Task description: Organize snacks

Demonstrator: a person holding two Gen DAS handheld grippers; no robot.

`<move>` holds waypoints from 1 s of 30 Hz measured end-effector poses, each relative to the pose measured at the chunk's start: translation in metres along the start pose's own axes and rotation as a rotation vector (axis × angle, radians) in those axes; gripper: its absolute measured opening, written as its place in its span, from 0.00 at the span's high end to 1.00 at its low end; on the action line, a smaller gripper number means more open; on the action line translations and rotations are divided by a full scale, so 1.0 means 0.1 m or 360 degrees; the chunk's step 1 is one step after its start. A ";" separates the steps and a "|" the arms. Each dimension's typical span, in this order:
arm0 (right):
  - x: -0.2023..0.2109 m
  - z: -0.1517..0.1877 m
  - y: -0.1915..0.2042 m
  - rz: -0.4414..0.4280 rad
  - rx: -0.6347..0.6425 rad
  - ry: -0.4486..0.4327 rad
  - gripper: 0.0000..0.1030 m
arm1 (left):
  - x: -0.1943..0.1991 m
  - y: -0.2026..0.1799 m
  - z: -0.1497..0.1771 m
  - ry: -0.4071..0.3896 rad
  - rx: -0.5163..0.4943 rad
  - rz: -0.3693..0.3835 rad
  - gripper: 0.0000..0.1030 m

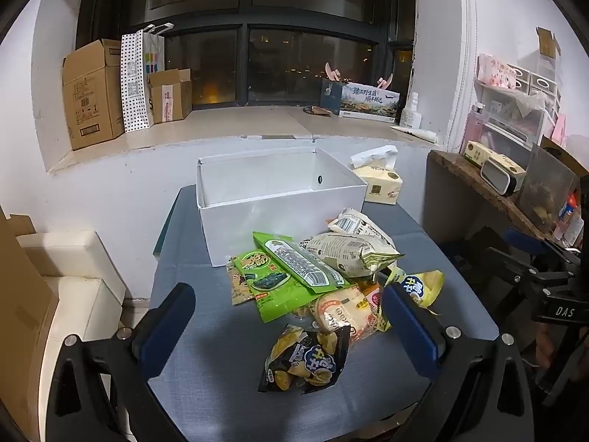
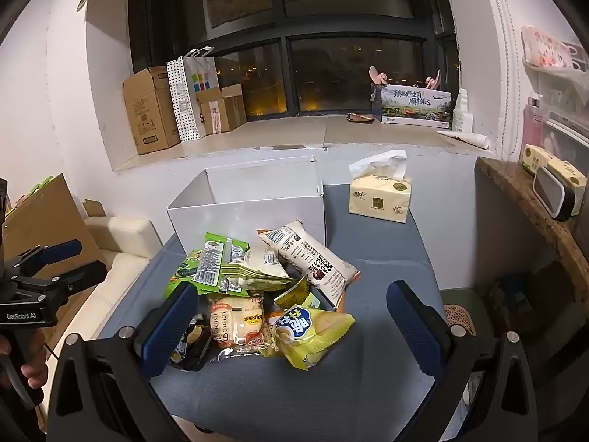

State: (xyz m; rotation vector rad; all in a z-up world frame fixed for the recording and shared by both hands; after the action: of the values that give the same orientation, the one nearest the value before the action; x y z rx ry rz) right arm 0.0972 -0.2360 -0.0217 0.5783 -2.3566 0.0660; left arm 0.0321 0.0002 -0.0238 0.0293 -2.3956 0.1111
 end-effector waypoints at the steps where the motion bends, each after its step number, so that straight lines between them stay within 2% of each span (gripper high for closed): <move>1: 0.00 0.00 0.00 0.0001 -0.0001 0.0000 0.00 | 0.00 0.00 0.00 0.0000 0.0000 0.0000 0.00; 30: 0.03 0.02 0.02 -0.0036 -0.0003 -0.0004 0.00 | 0.03 -0.02 -0.01 -0.0021 -0.0018 -0.0016 0.00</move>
State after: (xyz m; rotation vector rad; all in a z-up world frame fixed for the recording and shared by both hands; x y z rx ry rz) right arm 0.0933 -0.2357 -0.0210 0.6045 -2.3521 0.0528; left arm 0.0309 -0.0015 -0.0205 0.0369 -2.4088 0.0925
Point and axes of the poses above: each gripper's, at about its wrist camera, not at the fingertips, and x roughly against the way its jaws point, y to its left, z to its underside, the point moved 4 cm from there along -x, roughly the way its jaws point, and after that the axes turned 6 degrees about y, right-handed, at the moved point
